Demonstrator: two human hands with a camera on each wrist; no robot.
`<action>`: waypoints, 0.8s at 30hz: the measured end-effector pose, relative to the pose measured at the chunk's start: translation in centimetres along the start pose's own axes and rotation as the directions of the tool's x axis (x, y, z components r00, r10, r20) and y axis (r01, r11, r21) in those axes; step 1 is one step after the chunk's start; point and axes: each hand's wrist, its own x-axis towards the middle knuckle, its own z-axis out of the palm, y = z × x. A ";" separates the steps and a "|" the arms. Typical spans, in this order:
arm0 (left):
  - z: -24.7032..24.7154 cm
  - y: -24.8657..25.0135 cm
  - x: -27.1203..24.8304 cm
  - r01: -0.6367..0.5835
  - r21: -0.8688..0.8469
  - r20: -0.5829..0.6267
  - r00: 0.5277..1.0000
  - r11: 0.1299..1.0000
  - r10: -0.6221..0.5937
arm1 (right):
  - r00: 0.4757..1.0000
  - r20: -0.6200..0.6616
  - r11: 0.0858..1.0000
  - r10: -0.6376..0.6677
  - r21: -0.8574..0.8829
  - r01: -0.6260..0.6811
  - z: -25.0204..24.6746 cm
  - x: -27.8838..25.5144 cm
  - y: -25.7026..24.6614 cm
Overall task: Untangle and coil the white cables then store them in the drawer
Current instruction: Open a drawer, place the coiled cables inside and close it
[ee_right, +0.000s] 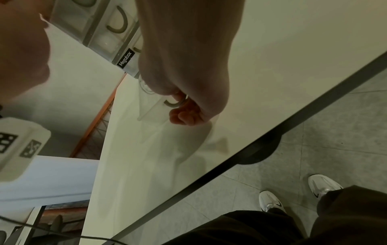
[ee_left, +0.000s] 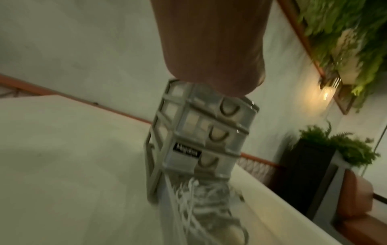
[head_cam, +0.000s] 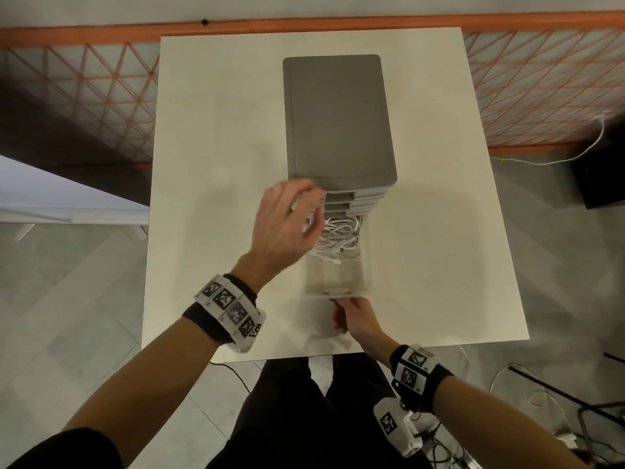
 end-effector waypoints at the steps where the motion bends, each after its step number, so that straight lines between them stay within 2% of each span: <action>1: -0.7 -0.3 0.9 0.016 0.015 -0.043 0.999 1.000 -0.016 | 1.000 -0.010 1.000 -0.005 -0.011 0.005 0.1 0.1 0.1; 3: -1.5 -1.1 2.4 0.031 0.048 -0.025 0.999 0.998 -0.030 | 1.000 -0.018 1.000 -0.008 -0.021 0.007 0.1 0.1 0.2; 5: -1.3 -2.1 3.0 -0.015 0.029 0.096 0.995 0.999 0.012 | 1.000 -0.024 1.000 -0.007 -0.026 0.007 0.1 0.1 0.1; 7: -0.8 -2.7 2.9 -0.045 -0.027 0.165 0.985 0.999 0.049 | 0.999 -0.038 1.000 -0.011 -0.026 0.010 0.0 0.1 0.0; 10: -0.5 -2.9 2.8 -0.028 -0.075 0.170 0.985 0.997 0.040 | 0.997 -0.079 1.000 -0.018 -0.021 0.016 -0.2 0.4 -0.4; 16: -0.8 -3.4 3.3 -0.055 -0.057 0.175 0.983 0.997 0.064 | 0.992 -0.115 0.998 -0.050 -0.048 0.045 0.5 2.6 -2.9; 24: -0.5 -2.9 2.8 -0.023 -0.054 0.157 0.987 0.998 0.032 | 0.989 -0.143 0.999 -0.038 -0.029 0.034 0.8 4.3 -4.5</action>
